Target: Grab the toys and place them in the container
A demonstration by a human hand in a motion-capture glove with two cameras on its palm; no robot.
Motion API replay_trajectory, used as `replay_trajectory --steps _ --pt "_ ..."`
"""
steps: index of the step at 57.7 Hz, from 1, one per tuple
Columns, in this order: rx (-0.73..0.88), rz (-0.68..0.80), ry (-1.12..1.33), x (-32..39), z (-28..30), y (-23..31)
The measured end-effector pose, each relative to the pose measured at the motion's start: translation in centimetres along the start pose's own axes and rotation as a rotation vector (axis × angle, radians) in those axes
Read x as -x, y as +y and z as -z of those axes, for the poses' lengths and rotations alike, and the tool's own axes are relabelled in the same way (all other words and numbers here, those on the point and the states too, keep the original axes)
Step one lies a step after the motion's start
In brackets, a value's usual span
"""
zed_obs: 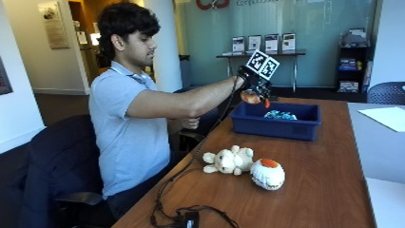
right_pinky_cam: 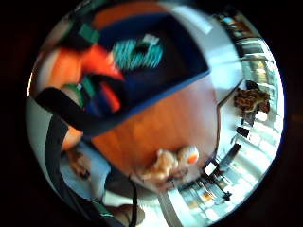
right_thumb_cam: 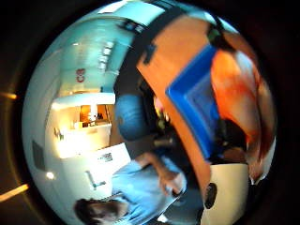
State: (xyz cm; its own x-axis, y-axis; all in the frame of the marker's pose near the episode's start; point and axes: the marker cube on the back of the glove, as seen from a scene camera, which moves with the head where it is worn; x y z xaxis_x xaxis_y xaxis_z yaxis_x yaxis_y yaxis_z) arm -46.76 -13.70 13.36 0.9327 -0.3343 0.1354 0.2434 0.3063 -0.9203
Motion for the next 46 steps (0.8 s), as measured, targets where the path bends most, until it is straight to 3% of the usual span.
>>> replay_trajectory --steps 4,20,34,46 --pt "0.116 -0.019 0.004 -0.3 -1.2 -0.1" --pt "-0.054 -0.112 -0.02 -7.6 -1.2 4.8" --pt "-0.172 -0.376 -0.154 -20.0 -1.6 15.6" --pt "-0.061 -0.653 -0.254 -29.5 -7.5 20.6"
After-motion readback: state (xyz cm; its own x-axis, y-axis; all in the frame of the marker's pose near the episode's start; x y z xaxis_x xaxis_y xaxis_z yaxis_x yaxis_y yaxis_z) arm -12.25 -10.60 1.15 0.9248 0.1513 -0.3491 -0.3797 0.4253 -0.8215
